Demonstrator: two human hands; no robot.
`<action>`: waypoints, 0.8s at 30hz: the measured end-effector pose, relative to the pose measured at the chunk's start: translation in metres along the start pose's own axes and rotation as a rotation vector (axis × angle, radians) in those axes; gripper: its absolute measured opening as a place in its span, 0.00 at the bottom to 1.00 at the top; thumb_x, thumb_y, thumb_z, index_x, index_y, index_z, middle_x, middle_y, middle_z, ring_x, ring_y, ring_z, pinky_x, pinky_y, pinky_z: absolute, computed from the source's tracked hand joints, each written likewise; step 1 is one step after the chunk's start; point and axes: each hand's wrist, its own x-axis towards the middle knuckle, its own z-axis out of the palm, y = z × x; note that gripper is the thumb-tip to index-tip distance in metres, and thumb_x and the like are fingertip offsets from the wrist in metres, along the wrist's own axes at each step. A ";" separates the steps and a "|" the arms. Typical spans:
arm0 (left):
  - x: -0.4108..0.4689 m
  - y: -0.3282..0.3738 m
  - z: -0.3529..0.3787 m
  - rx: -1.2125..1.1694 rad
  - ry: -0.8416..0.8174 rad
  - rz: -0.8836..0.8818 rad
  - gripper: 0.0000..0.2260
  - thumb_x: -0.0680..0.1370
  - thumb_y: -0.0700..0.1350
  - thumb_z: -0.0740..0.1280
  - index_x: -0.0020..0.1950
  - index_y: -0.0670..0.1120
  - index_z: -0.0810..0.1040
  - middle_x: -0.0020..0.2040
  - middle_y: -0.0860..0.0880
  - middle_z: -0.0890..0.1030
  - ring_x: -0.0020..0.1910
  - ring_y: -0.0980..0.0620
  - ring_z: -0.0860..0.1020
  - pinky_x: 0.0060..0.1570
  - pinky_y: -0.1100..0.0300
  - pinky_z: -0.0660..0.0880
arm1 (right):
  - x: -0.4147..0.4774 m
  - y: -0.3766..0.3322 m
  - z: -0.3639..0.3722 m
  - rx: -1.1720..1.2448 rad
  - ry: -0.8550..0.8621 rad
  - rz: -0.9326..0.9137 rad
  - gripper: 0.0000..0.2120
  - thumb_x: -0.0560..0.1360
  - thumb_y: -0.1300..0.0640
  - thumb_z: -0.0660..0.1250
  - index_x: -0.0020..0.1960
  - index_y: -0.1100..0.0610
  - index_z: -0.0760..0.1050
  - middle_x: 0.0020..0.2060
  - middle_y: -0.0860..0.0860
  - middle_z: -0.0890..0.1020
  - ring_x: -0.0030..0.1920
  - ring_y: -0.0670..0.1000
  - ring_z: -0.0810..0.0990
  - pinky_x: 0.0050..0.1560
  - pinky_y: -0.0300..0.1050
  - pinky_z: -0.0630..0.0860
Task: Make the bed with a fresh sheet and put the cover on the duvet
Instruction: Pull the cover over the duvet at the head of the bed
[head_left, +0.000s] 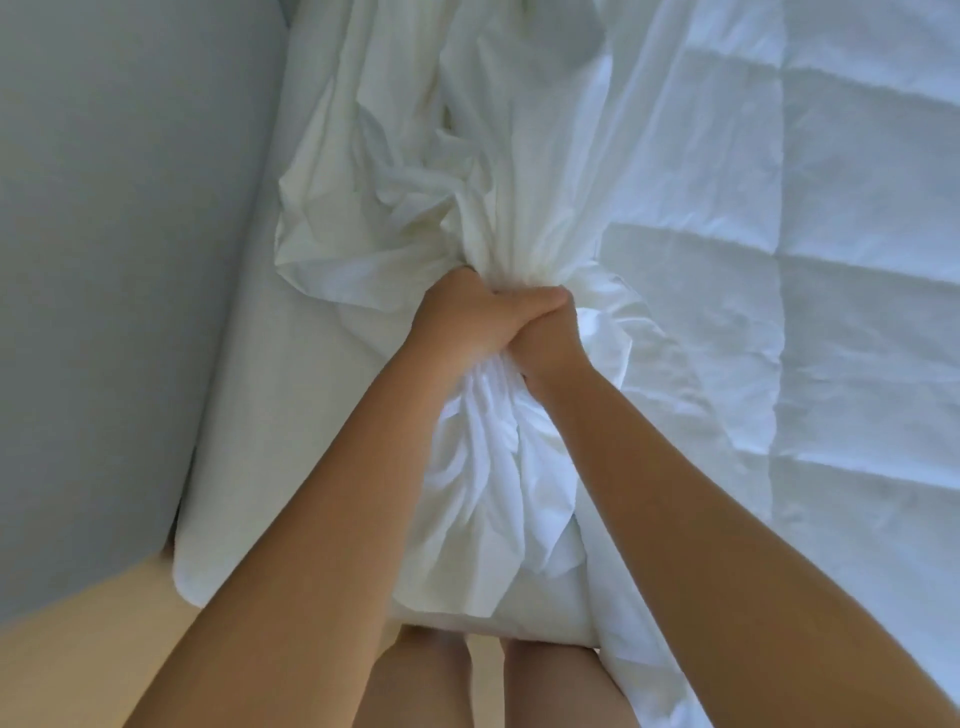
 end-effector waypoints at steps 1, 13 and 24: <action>0.004 0.007 0.003 -0.046 -0.005 -0.013 0.22 0.61 0.60 0.76 0.45 0.47 0.77 0.37 0.55 0.80 0.37 0.59 0.79 0.34 0.67 0.72 | -0.002 0.004 0.004 0.009 0.067 -0.020 0.04 0.68 0.60 0.61 0.38 0.55 0.75 0.32 0.50 0.80 0.35 0.51 0.81 0.37 0.45 0.78; 0.020 0.033 0.053 0.155 -0.302 0.056 0.14 0.62 0.43 0.74 0.46 0.40 0.81 0.38 0.48 0.84 0.38 0.54 0.83 0.42 0.58 0.79 | -0.022 0.028 -0.021 -0.143 0.256 -0.157 0.27 0.68 0.52 0.56 0.65 0.60 0.66 0.62 0.53 0.68 0.65 0.52 0.64 0.69 0.53 0.62; 0.017 0.023 0.100 0.313 -0.100 0.077 0.11 0.67 0.40 0.71 0.33 0.50 0.70 0.32 0.53 0.74 0.31 0.53 0.74 0.33 0.61 0.70 | -0.057 0.121 -0.184 -0.869 0.469 0.402 0.52 0.66 0.31 0.66 0.77 0.54 0.45 0.72 0.57 0.61 0.74 0.58 0.57 0.72 0.59 0.48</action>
